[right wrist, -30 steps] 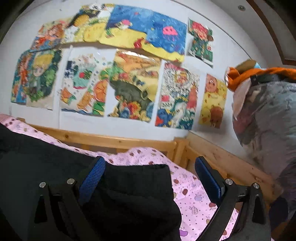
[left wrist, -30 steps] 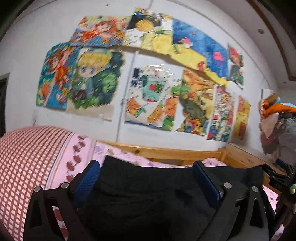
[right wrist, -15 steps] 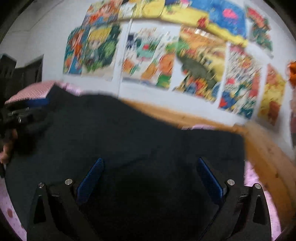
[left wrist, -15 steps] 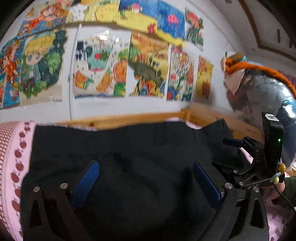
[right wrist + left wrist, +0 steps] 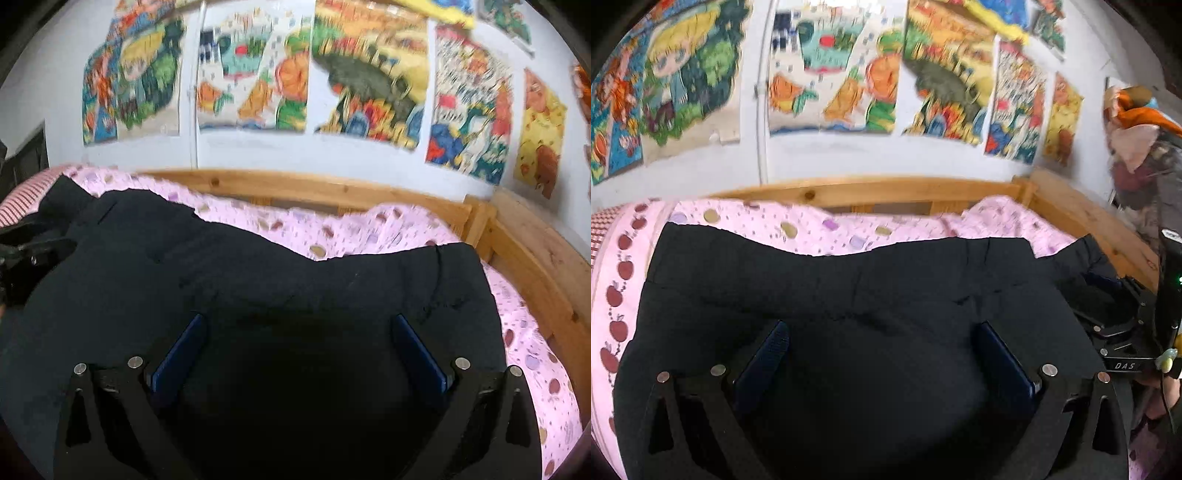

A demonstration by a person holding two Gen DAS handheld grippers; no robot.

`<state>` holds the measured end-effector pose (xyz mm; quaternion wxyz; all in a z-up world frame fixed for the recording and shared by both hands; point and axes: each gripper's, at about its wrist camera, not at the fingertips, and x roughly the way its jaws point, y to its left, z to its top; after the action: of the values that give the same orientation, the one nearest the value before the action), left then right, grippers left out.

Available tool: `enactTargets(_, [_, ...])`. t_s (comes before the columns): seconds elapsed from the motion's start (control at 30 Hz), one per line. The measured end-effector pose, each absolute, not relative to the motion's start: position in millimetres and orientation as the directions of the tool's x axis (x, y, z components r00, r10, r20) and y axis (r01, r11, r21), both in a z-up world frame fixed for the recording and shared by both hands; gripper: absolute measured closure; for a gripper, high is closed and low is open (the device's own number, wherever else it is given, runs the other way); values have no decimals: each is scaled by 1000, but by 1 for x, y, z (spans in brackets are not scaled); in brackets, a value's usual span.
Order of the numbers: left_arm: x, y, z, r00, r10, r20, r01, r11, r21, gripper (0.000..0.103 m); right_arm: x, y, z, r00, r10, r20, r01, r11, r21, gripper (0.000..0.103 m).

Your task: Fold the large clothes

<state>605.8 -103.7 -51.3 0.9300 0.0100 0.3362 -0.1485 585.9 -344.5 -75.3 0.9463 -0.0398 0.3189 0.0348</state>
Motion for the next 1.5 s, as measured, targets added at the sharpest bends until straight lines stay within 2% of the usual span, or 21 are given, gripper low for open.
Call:
enactTargets(0.17, [630, -109, -72, 667, -253, -700, 296, 953, -63, 0, 612, -348, -94, 718, 70, -693, -90, 996, 7, 2])
enactTargets(0.3, [638, -114, -81, 646, -242, -724, 297, 953, -54, 0, 620, -353, -107, 684, 118, -720, -93, 993, 74, 1])
enactTargets(0.5, [634, -114, -86, 649, -249, -719, 303, 951, -56, 0, 611, -360, -118, 704, 175, -688, -91, 984, 156, 1])
enactTargets(1.2, [625, -114, -90, 675, -251, -694, 310, 950, -42, 0, 605, -363, -120, 734, 166, -658, -88, 985, 151, 1])
enactTargets(1.5, [610, -111, -90, 716, -249, -652, 310, 950, -22, 0, 591, -360, -115, 768, 126, -627, -81, 992, 99, 1])
